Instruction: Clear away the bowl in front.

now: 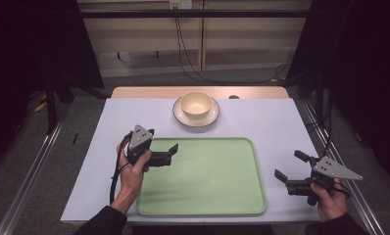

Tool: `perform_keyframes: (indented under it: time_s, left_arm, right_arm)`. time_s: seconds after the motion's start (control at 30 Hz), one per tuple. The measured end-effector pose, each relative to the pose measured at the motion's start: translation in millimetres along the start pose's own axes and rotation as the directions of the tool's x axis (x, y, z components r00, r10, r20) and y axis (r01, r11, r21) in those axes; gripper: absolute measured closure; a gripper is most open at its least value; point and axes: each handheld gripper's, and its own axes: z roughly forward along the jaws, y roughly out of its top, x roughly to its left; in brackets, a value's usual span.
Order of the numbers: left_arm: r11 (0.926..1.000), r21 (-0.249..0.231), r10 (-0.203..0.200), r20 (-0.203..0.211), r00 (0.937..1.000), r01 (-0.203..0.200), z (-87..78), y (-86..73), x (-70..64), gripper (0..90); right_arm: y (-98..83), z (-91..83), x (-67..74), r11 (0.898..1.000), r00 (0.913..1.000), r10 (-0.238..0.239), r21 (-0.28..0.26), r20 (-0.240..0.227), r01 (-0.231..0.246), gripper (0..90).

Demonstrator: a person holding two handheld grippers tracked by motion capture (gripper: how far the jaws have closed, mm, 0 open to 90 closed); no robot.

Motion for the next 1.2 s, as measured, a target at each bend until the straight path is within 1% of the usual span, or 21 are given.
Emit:
perform_keyframes:
  time_s: [0.03, 0.07, 0.17, 0.2, 0.23, 0.3, 0.37, 0.43, 0.5, 0.53, 0.6, 0.63, 0.7, 0.73, 0.83, 0.87, 0.93, 1.0, 1.07, 1.1, 1.2]
  left_arm:
    - [1.0000, 0.000, 0.000, 0.000, 1.0000, 0.000, 0.0, 0.0, 0.0, 2.1]
    - [1.0000, -0.006, 0.004, 0.012, 0.9999, -0.004, 6.4, 0.3, 2.0, 2.0]
    - [1.0000, 0.000, 0.006, 0.004, 1.0000, -0.006, 11.8, -0.3, 3.7, 3.5]
    - [0.9999, 0.010, 0.009, 0.002, 1.0000, -0.009, 16.6, -0.2, 5.2, 3.0]
    - [0.9999, 0.010, 0.009, 0.002, 1.0000, -0.009, 16.6, -0.2, 5.2, 3.7]
    - [0.9998, 0.013, 0.014, 0.019, 0.9997, -0.014, 20.6, 0.3, 7.4, 4.8]
    - [0.9999, 0.014, 0.009, 0.019, 0.9998, -0.010, 24.8, 0.9, 9.0, 4.4]
    - [0.9981, 0.040, 0.047, 0.038, 0.9982, -0.048, 32.4, 2.7, 11.1, 4.6]
    - [0.9966, 0.019, 0.079, 0.045, 0.9959, -0.080, 36.2, 5.5, 10.5, 5.3]
    - [0.9961, 0.015, 0.086, 0.052, 0.9949, -0.087, 37.8, 7.4, 11.1, 4.7]
    - [0.9966, 0.020, 0.079, 0.046, 0.9958, -0.080, 38.9, 9.2, 10.8, 3.9]
    - [0.9961, 0.017, 0.085, 0.060, 0.9945, -0.086, 43.1, 12.4, 13.0, 3.9]
    - [0.9967, 0.014, 0.078, 0.057, 0.9953, -0.079, 47.1, 15.4, 15.4, 5.1]
    - [0.9972, 0.010, 0.074, 0.040, 0.9964, -0.075, 49.3, 16.1, 15.7, 5.3]
    - [0.9971, 0.022, 0.072, 0.035, 0.9968, -0.072, 53.8, 17.4, 17.7, 5.4]
    - [0.9971, 0.038, 0.065, 0.032, 0.9974, -0.066, 57.2, 19.6, 20.3, 5.4]
    - [0.9987, 0.034, 0.037, 0.033, 0.9988, -0.038, 59.6, 21.3, 22.8, 6.1]
    - [0.9982, 0.036, 0.047, 0.027, 0.9985, -0.048, 61.6, 21.5, 24.8, 6.2]
    - [0.9981, 0.041, 0.046, 0.023, 0.9987, -0.047, 63.4, 21.7, 25.9, 6.9]
    - [0.9971, 0.054, 0.054, 0.007, 0.9985, -0.055, 67.3, 23.6, 28.6, 7.1]
    - [0.9974, 0.062, 0.036, 0.013, 0.9993, -0.036, 74.7, 27.5, 33.9, 7.3]
  right_arm:
    - [0.0, 0.0, 0.0, 1.000, 1.0000, 0.000, 0.000, 0.000, 0.000, 0.9]
    - [0.0, -0.1, 0.2, 1.000, 1.0000, 0.003, 0.001, -0.003, -0.003, 0.9]
    - [0.1, -0.4, 0.0, 1.000, 1.0000, 0.001, -0.003, 0.002, -0.001, 0.9]
    - [0.2, -0.5, -0.2, 1.000, 1.0000, 0.002, -0.002, -0.003, -0.002, 0.9]
    - [0.3, -0.9, -0.3, 1.000, 0.9999, 0.009, -0.002, -0.007, -0.009, 0.9]
    - [0.6, -1.5, -0.9, 1.000, 1.0000, 0.007, -0.008, 0.002, -0.007, 0.9]
    - [-0.2, -1.1, -0.9, 1.000, 1.0000, 0.006, -0.004, -0.003, -0.006, 0.9]
    - [0.2, -1.3, -1.2, 1.000, 1.0000, 0.005, -0.009, -0.003, -0.005, 0.9]
    - [0.1, -1.6, -1.2, 1.000, 1.0000, 0.005, -0.012, -0.002, -0.005, 0.9]
    - [-0.1, -1.5, -0.8, 1.000, 1.0000, 0.007, -0.012, -0.002, -0.007, 0.9]
    - [-0.2, -0.6, -0.5, 1.000, 0.9999, 0.005, -0.006, -0.014, -0.005, 0.9]
    - [-0.2, -0.4, -0.6, 1.000, 0.9999, 0.003, -0.004, -0.011, -0.004, 0.9]
    - [-0.2, -0.8, -0.5, 1.000, 0.9999, 0.005, -0.006, -0.013, -0.005, 0.9]
    - [-0.2, -1.1, -0.4, 1.000, 1.0000, 0.005, -0.005, -0.009, -0.005, 0.9]
    - [-0.3, -0.5, -0.2, 1.000, 0.9999, 0.005, -0.010, -0.010, -0.006, 0.9]
    - [-0.2, -0.4, -0.3, 1.000, 0.9999, 0.006, -0.009, -0.012, -0.006, 0.9]
    - [0.2, -1.2, -1.0, 1.000, 1.0000, 0.006, -0.016, -0.007, -0.006, 0.9]
    - [0.3, -1.8, -1.3, 1.000, 1.0000, 0.003, -0.021, -0.009, -0.003, 0.9]
    - [0.2, -1.6, -1.1, 1.000, 0.9999, 0.001, -0.018, -0.013, -0.001, 0.9]
    - [0.2, -1.2, -1.0, 1.000, 1.0000, -0.001, -0.019, -0.006, 0.001, 0.9]
    - [0.1, -1.5, -1.0, 1.000, 1.0000, -0.001, -0.017, -0.006, 0.001, 0.9]
